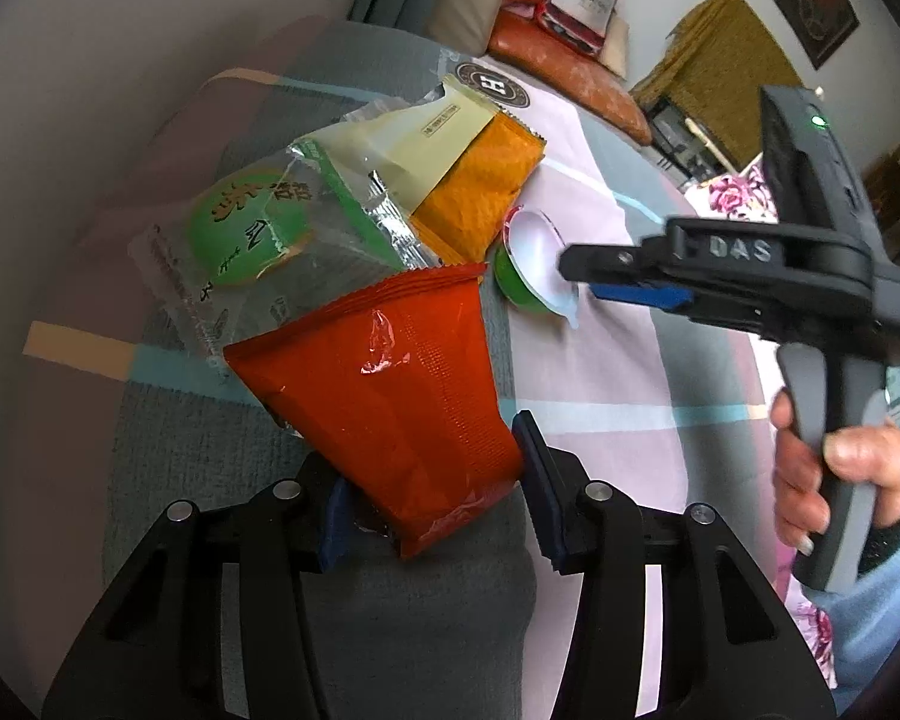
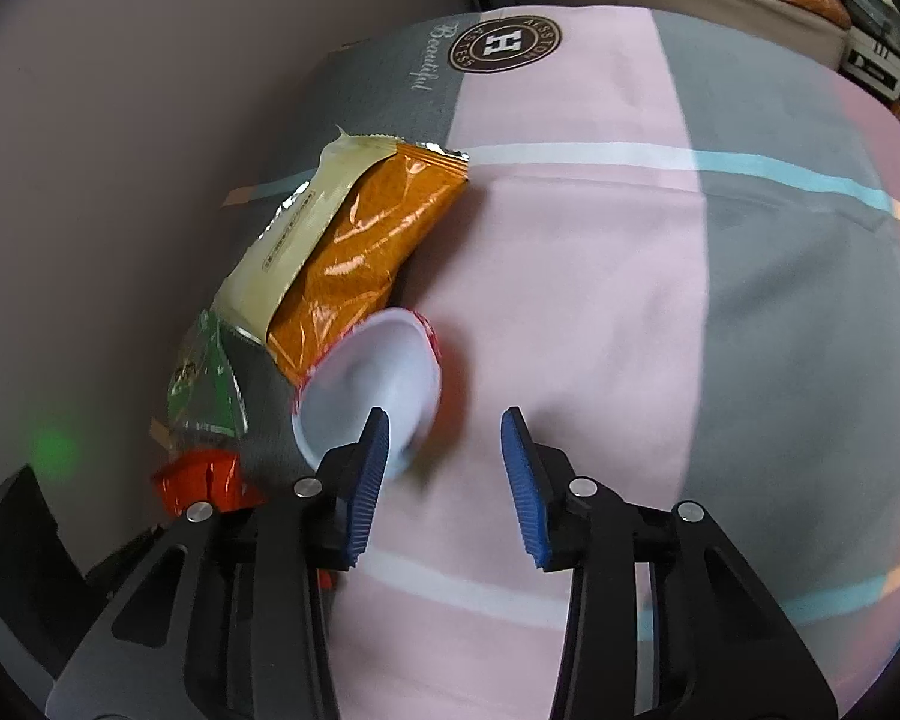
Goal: Collect trash
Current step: 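Grasp the red snack packet with left tool while right tool grasps the white cup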
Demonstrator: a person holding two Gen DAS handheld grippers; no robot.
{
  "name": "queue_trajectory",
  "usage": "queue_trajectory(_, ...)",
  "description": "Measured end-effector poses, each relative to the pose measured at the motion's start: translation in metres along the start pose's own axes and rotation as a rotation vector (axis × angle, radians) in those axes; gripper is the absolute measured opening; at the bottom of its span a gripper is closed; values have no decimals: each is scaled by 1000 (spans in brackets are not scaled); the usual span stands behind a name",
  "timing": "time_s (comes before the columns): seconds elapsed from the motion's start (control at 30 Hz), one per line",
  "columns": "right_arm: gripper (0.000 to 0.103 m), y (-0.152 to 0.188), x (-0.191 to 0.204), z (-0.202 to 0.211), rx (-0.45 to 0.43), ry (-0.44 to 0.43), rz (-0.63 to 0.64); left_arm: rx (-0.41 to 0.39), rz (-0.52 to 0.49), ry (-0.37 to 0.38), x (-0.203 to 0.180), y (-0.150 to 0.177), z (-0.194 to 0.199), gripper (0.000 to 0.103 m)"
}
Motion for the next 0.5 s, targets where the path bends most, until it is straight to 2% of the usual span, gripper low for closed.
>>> queue_trajectory(0.1, 36, -4, 5, -10, -3, 1, 7, -1, -1, 5, 2, 1, 1, 49)
queue_trajectory(0.17, 18, -3, 5, -14, 1, 8, 14, -3, -2, 4, 2, 2, 2, 49)
queue_trajectory(0.23, 8, -3, 5, -13, -17, 27, 29, -2, 1, 8, 2, 2, 1, 49)
queue_trajectory(0.33, 6, -1, 0, -2, -50, 44, 30, 3, -4, 22, -4, 4, 2, 49)
queue_trajectory(0.5, 6, 8, -23, 25, -94, 56, -10, 12, -85, 43, -33, 11, 5, 48)
Point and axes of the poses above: each gripper's, at about its wrist camera, not at the fingertips, and z roughly against the way its jaws point, x to its left, y to its underside, the point moved 9 cm from there along -z, roughly the way its jaws point, and after that the axes turned 3 degrees about z, right-handed, at the moved point
